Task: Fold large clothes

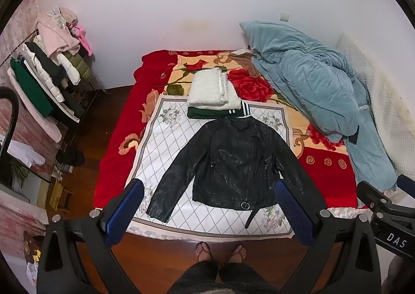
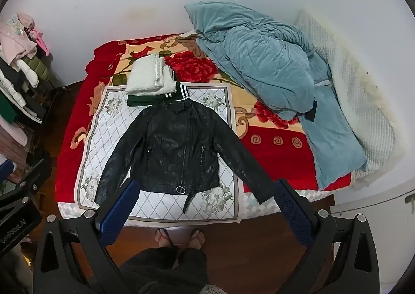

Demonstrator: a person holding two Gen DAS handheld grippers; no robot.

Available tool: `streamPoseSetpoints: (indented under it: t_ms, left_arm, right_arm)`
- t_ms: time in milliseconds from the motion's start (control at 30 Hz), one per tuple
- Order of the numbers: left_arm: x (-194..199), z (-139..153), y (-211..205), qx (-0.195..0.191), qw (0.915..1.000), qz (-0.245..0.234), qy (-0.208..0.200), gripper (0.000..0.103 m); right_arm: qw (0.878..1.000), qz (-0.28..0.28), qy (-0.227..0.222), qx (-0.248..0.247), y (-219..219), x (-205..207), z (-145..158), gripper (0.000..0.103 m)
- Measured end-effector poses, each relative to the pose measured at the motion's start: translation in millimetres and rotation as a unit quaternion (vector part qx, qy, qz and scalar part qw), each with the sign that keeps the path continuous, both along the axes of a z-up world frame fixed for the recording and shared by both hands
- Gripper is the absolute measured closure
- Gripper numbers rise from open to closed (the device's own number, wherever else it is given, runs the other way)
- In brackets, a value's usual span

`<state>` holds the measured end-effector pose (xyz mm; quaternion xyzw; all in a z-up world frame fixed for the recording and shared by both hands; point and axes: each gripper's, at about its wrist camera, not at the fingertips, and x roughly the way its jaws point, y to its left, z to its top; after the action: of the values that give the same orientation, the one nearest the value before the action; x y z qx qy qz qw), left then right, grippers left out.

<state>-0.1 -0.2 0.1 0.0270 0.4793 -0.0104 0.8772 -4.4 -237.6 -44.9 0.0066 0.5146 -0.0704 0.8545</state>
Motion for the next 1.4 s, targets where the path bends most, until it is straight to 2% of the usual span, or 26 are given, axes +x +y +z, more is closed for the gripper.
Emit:
streamPoseSetpoints:
  t_ms: [1033,1400]
  left_arm:
    - [1,-2,-1,-0.009,1.0000,-0.001,-0.002,0.000]
    - [15,12,-16,-0.008,0.9999,-0.002,-0.006,0.000]
  right_arm:
    - [1.000,0.004,-0.001,-0.003,5,7,9,0.000]
    - [1.000,0.007,-0.003,-0.004,4,8,11,0.000]
